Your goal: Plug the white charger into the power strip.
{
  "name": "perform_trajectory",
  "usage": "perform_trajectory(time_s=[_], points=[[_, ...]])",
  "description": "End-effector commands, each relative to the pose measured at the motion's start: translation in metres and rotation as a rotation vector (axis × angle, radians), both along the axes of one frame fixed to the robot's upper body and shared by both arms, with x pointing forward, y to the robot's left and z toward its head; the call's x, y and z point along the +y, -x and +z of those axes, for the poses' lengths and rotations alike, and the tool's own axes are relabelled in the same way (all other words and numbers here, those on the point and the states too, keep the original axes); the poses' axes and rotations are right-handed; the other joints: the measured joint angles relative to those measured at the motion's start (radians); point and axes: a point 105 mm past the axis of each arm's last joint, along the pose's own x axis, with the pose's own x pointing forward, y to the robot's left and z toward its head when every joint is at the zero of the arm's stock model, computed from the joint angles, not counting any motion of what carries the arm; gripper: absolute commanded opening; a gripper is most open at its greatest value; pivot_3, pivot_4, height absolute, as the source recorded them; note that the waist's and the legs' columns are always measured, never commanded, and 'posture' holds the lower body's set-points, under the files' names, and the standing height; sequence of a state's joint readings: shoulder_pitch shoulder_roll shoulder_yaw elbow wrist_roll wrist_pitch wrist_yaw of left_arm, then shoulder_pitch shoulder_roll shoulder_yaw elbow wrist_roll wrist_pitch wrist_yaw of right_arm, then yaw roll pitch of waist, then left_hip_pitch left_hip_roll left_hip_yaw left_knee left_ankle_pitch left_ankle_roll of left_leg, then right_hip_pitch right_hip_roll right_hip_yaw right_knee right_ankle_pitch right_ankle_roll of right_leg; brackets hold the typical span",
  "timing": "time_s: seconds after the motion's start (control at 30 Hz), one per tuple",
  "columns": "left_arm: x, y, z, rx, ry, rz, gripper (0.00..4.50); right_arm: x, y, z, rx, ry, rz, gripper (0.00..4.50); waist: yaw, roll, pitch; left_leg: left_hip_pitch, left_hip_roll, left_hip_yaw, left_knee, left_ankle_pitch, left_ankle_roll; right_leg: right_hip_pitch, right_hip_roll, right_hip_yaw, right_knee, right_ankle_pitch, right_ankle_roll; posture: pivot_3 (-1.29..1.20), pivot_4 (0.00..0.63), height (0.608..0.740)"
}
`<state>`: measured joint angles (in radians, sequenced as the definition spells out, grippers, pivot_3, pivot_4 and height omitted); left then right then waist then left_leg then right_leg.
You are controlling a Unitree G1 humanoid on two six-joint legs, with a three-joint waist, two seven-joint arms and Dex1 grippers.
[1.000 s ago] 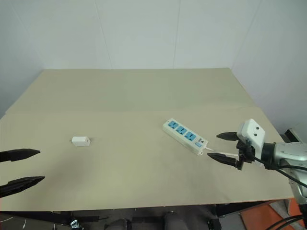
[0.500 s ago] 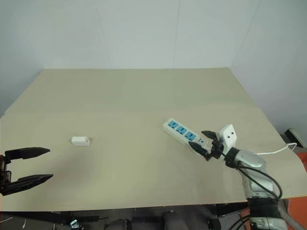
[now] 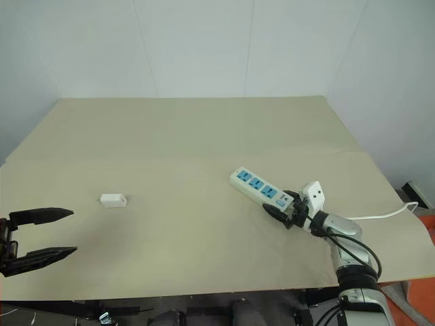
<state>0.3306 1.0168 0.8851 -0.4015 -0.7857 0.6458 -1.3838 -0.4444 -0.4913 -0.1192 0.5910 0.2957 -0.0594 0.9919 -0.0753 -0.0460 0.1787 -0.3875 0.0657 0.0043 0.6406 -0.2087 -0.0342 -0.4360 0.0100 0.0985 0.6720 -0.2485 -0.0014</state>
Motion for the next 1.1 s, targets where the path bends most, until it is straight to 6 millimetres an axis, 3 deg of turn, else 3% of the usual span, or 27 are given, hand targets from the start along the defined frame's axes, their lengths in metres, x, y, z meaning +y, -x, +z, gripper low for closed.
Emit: perform_trajectory(time_s=[0.03,0.17,0.33,0.43,0.83,1.1], points=[[-0.002,0.001,0.011,-0.034,-0.018,-0.010,4.50,0.005,-0.002,-0.006,-0.001,0.003,0.024,4.47,-0.004,-0.001,0.000,0.001,0.000,0.000,0.000,0.000,0.000,0.001,0.000,0.000,0.000,0.000,0.000,0.00,0.150,0.740],[-0.003,0.001,0.013,-0.032,-0.022,-0.014,4.50,0.009,-0.001,-0.017,0.032,0.005,0.045,4.47,-0.020,-0.002,-0.001,0.007,0.001,0.000,0.000,0.000,0.000,0.007,0.000,0.000,0.000,0.000,0.000,0.00,0.150,0.740],[-0.003,-0.001,0.015,-0.037,-0.027,-0.014,4.50,0.014,0.002,-0.028,0.055,0.025,0.076,3.45,-0.024,-0.003,-0.002,0.015,0.001,-0.001,-0.001,-0.001,0.001,0.014,0.000,-0.001,-0.001,-0.001,-0.002,0.00,0.150,0.740],[-0.005,-0.002,0.016,-0.040,-0.025,-0.019,4.50,0.022,0.003,-0.029,0.047,0.032,0.118,3.45,-0.025,-0.004,-0.003,0.015,0.001,-0.001,-0.001,-0.001,0.001,0.014,0.000,-0.001,-0.001,-0.002,-0.002,0.00,0.150,0.740],[-0.008,-0.016,0.019,-0.021,-0.029,-0.083,4.50,0.107,0.014,0.029,-0.126,-0.096,0.441,3.45,-0.052,0.000,0.000,0.014,0.003,-0.001,-0.007,-0.001,0.001,0.010,0.004,0.001,0.000,-0.001,-0.002,0.00,0.150,0.740],[-0.005,-0.040,0.026,-0.015,-0.057,-0.160,4.50,0.145,0.035,0.019,-0.087,-0.005,0.709,3.45,-0.043,0.000,0.000,0.009,0.001,-0.001,-0.005,-0.001,0.001,0.006,0.002,0.000,0.000,-0.001,-0.002,0.00,0.150,0.740]])
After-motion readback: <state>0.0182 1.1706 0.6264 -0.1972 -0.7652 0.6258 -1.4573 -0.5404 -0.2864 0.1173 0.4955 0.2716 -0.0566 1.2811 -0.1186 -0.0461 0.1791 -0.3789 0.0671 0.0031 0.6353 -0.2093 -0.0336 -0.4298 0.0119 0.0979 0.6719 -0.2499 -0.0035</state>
